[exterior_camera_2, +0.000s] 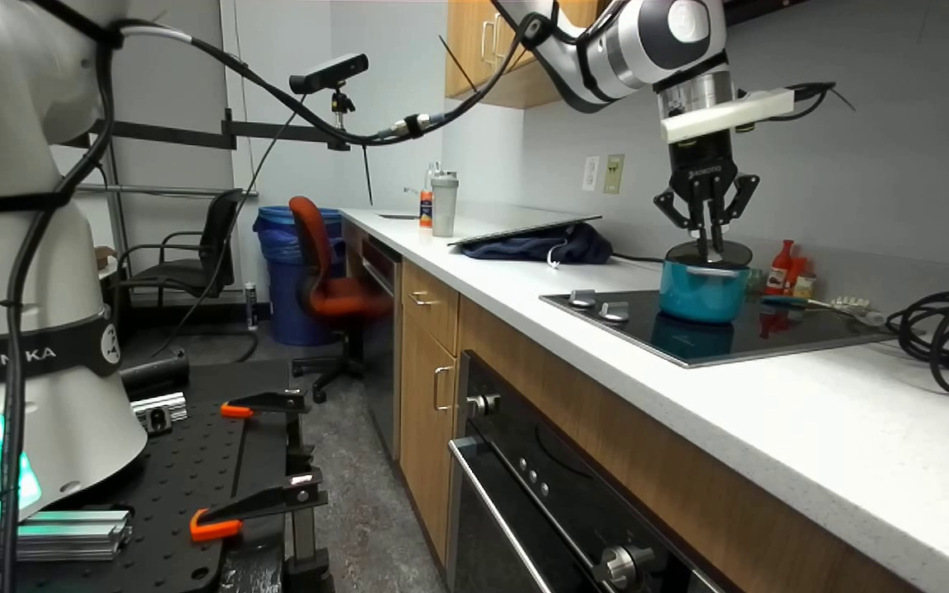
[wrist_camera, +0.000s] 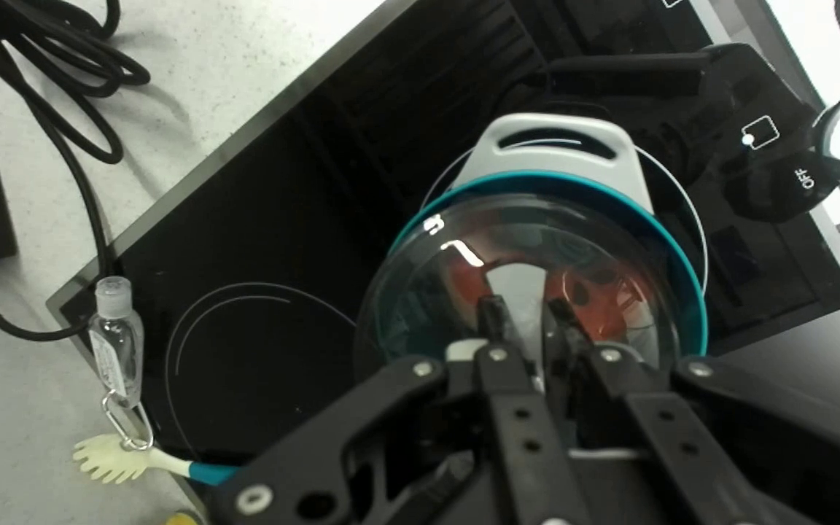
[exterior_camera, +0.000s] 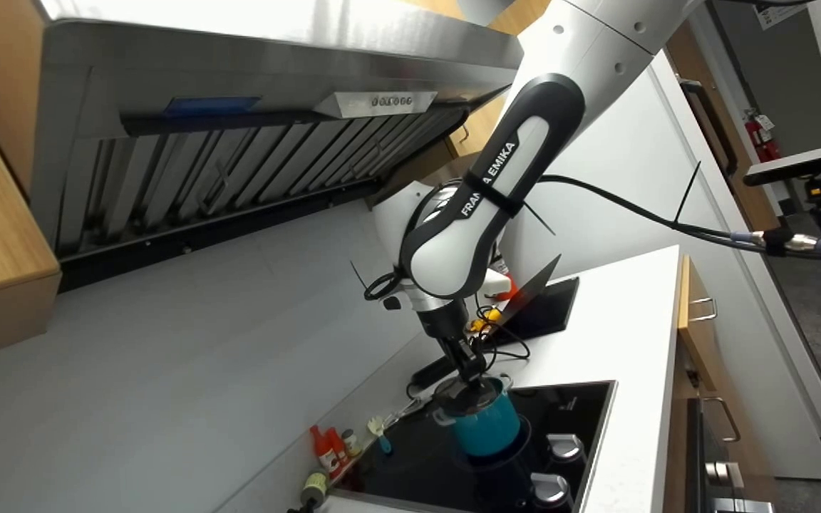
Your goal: Pick up the lid and place it on top of the blue pot.
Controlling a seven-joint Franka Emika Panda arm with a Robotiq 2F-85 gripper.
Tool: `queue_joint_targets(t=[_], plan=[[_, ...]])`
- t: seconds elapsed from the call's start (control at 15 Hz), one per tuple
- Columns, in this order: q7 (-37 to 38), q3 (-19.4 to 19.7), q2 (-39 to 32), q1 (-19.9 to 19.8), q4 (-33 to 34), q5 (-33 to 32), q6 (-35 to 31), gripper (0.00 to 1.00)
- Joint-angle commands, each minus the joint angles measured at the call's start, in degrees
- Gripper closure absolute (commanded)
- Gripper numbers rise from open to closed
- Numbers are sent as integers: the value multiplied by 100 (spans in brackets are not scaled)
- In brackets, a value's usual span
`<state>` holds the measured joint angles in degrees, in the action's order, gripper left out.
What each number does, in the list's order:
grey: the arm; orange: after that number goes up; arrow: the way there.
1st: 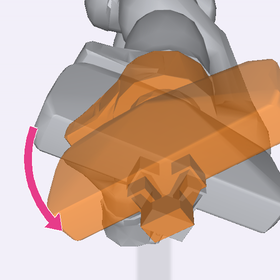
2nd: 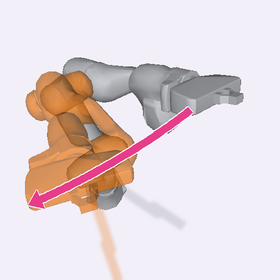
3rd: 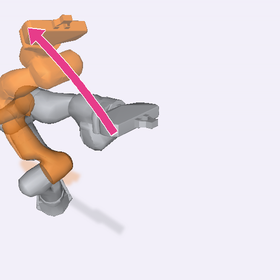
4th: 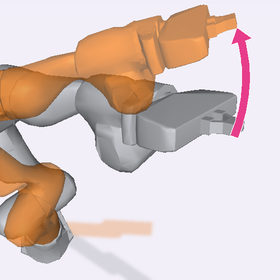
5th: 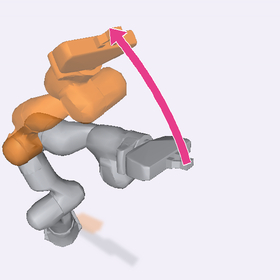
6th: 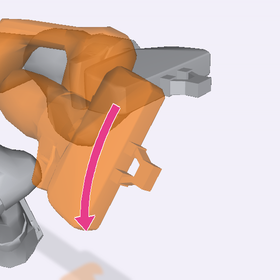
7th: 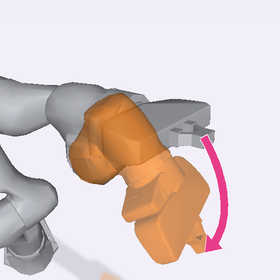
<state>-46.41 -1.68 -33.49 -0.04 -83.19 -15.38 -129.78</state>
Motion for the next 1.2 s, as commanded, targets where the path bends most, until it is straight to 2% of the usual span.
queue_joint_targets(t=[0.0,0.2,0.27,0.33,0.4,0.47,0.93,1.13], plan=[[127,3,-250,60,398,-59,254,96],[141,11,-317,69,470,-67,286,96],[141,8,-330,68,491,-58,310,87],[143,9,-342,69,513,-59,327,59],[151,9,-355,70,541,-52,355,58],[157,13,-367,74,555,-59,372,53],[178,3,-370,92,566,-58,482,1],[186,2,-342,93,548,-55,494,0]])
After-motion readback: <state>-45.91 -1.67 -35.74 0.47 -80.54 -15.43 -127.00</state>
